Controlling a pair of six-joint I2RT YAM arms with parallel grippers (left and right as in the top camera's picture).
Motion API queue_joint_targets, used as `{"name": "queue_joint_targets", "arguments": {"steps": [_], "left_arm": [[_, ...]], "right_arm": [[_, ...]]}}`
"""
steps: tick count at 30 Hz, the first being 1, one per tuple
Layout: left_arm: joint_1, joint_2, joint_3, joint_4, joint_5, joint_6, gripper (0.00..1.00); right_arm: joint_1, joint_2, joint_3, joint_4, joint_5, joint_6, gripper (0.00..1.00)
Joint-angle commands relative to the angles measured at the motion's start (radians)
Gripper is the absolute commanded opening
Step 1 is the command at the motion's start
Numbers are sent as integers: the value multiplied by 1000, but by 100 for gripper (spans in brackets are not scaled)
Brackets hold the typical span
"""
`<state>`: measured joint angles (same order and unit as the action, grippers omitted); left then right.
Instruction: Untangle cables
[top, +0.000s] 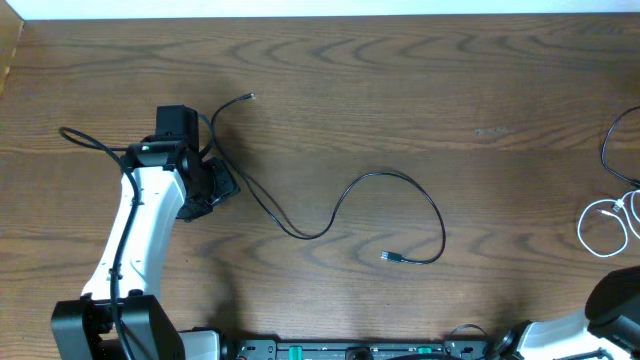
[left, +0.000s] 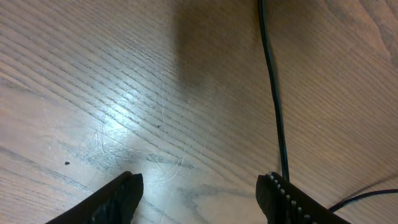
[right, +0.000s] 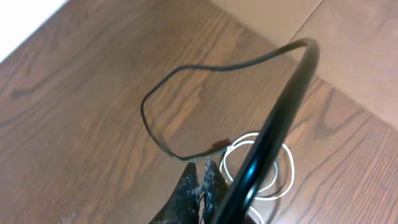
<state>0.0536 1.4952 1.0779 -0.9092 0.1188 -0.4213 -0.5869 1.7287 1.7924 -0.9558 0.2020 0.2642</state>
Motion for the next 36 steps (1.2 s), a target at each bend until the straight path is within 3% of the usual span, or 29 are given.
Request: {"name": "queue_joint_targets", "arguments": {"steps": [1,28,36], "left_arm": [[2,0,5,-3,1,6,64],[2,0,5,-6,1,6,64],[2,0,5,-8,1,6,64]], "right_arm": [[-10,22,11,-6,-30,16,1],[-10,32,10,-3,-21,16,1],[-10,127,10,-7,27,16,1]]}}
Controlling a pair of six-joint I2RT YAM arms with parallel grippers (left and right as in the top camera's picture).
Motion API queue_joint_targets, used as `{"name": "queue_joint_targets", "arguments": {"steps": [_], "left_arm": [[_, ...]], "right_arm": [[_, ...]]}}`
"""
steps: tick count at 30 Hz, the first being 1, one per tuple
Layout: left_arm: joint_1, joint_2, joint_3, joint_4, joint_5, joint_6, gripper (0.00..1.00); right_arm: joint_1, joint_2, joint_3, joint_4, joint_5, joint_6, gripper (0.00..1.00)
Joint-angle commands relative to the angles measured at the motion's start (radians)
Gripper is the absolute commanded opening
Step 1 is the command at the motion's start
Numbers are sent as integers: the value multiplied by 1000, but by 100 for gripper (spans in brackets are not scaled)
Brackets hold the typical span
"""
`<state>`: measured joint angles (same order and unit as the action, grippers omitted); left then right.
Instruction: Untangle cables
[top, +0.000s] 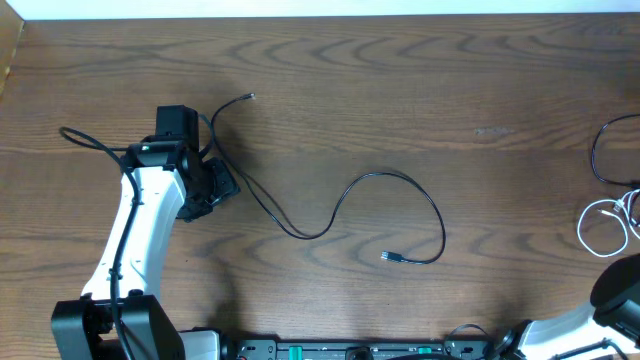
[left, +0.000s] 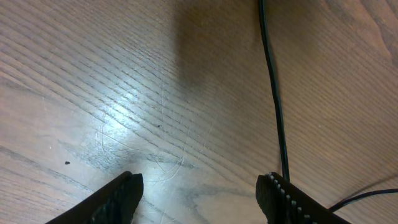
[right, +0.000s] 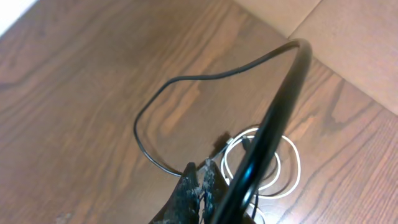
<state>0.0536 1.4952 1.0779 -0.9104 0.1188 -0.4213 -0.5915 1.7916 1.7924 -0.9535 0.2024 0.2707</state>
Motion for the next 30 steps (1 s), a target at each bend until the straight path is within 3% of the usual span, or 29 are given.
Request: {"name": "queue_joint_targets", "arguments": {"steps": [1,17,30], "left_arm": [[2,0,5,-8,1,6,64],[2,0,5,-21,1,6,64],[2,0,5,-21,1,5,64]], "right_arm": [[-5,79,10,-12,27,10,1],[-6,350,10,-26,23,5,1],[-7,367,10,-16,23,5,1]]}}
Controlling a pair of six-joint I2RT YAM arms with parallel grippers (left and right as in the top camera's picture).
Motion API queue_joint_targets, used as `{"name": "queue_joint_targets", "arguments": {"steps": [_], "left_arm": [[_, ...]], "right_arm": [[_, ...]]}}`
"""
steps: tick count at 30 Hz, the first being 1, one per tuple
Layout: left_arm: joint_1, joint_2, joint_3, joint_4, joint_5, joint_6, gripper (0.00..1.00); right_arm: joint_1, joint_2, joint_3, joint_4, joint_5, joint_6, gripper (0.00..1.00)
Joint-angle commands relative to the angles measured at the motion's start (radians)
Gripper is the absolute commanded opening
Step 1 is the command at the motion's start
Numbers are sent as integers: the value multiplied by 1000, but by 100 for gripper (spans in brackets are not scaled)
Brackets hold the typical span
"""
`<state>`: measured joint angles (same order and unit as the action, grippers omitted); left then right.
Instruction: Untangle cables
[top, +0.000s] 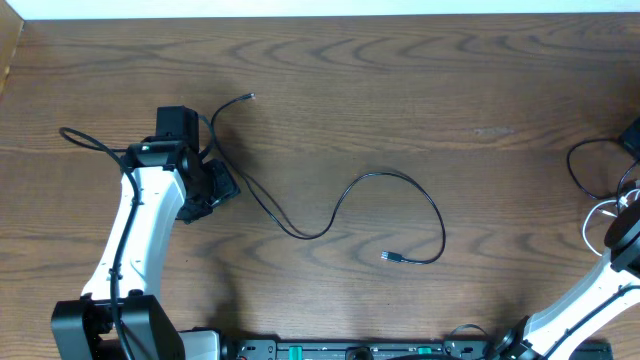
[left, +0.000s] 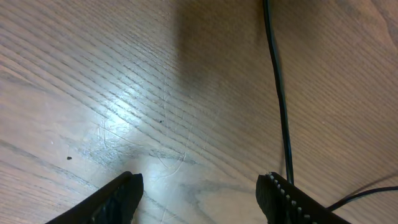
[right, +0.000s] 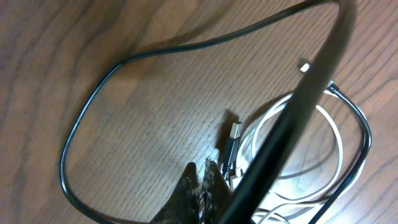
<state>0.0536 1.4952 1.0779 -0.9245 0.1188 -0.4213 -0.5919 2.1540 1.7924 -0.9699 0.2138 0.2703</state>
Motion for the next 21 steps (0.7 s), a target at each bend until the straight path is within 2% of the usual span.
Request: {"name": "queue_joint_targets", "arguments": {"steps": [1,13,14,16,17,19,21], "left_arm": [[2,0,5,-7,1,5,64],[2,0,5,-7,1,5,64],[2,0,5,-7,1,5,64],[2,0,5,-7,1,5,64],[2,0,5,-7,1,5,64],[2,0,5,-7,1,5,64],[2,0,5,-7,1,5,64]], "right_arm": [[-7,5,10,1,11,5,1],[-7,5,10,5,12,5,1],[-7,5,10,5,12,5,6],[-7,5,10,6,11,5,45],[-7,5,10,6,11,5,77],[-7,5,10,14,-9,1,99],[-7,5,10,16,-15,-3,99]]}}
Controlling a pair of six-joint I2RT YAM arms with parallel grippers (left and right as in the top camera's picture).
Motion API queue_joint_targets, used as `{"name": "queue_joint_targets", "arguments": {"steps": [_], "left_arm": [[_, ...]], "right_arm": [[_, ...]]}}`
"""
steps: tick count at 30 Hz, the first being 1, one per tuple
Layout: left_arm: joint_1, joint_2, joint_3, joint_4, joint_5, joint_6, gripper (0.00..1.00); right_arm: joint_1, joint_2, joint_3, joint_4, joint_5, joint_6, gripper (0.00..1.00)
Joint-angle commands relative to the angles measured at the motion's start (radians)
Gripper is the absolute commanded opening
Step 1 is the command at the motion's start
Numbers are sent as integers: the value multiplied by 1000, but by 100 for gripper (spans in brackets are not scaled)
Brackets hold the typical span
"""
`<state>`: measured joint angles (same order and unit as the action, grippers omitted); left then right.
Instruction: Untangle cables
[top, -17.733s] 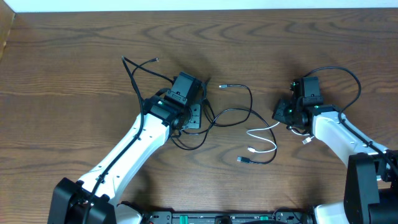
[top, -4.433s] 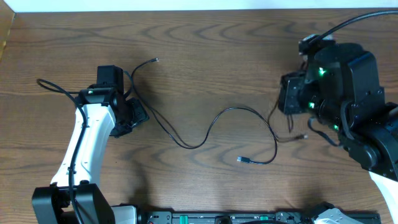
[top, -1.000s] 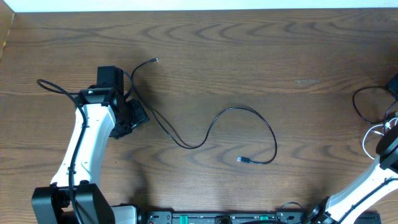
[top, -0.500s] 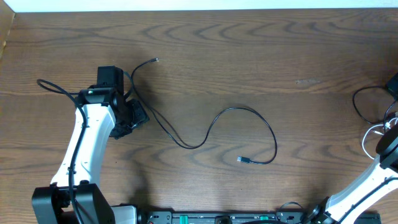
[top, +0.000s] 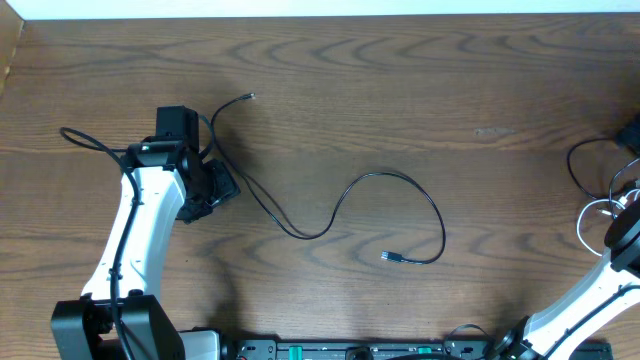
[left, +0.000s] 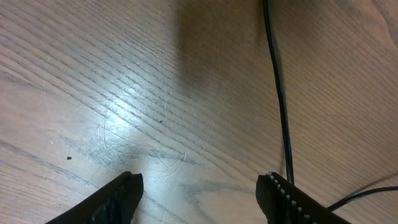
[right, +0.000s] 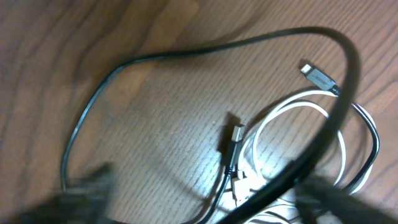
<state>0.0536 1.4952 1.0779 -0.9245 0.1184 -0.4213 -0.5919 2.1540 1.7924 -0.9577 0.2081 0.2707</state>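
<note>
A long black cable (top: 330, 215) snakes over the middle of the wooden table, one plug (top: 390, 257) at its near end. My left gripper (left: 205, 193) stands open just above the wood, with that cable (left: 278, 93) running down beside its right finger (left: 292, 199). At the table's right edge a second black cable (right: 155, 56) loops around a white coiled cable (right: 298, 106), with loose plugs (right: 233, 146) between them. My right gripper (right: 205, 193) hovers over this pile, open, its fingers blurred and wide apart.
A thick blurred black lead (right: 311, 143) crosses the right wrist view in front of the pile. The left arm (top: 140, 230) stretches along the table's left side. The right arm (top: 625, 245) sits at the right edge. The far table edge (top: 320, 14) meets a white wall.
The right gripper's fingers, pressed together over the cable pile before, now stand wide apart and blurred. The black loop has shifted slightly. The left gripper and the long cable are unchanged.
The right gripper was shut, high above the black loop and white coil at the right edge. Later it was lower and close over the pile, the black loop lying further left on the table. Now it is open there. The left gripper stayed open beside its cable throughout.
</note>
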Motion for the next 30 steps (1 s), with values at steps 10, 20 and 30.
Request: {"name": "queue_joint_targets", "arguments": {"steps": [10,20,30], "left_arm": [[2,0,5,-7,2,5,64],[2,0,5,-6,2,6,64],[2,0,5,-6,2,6,64]], "right_arm": [[-7,5,10,4,-10,-3,99],[-7,-19,13,-96,-7,-2,99],[-11,-217,15,-128,-45,-6,99]]}}
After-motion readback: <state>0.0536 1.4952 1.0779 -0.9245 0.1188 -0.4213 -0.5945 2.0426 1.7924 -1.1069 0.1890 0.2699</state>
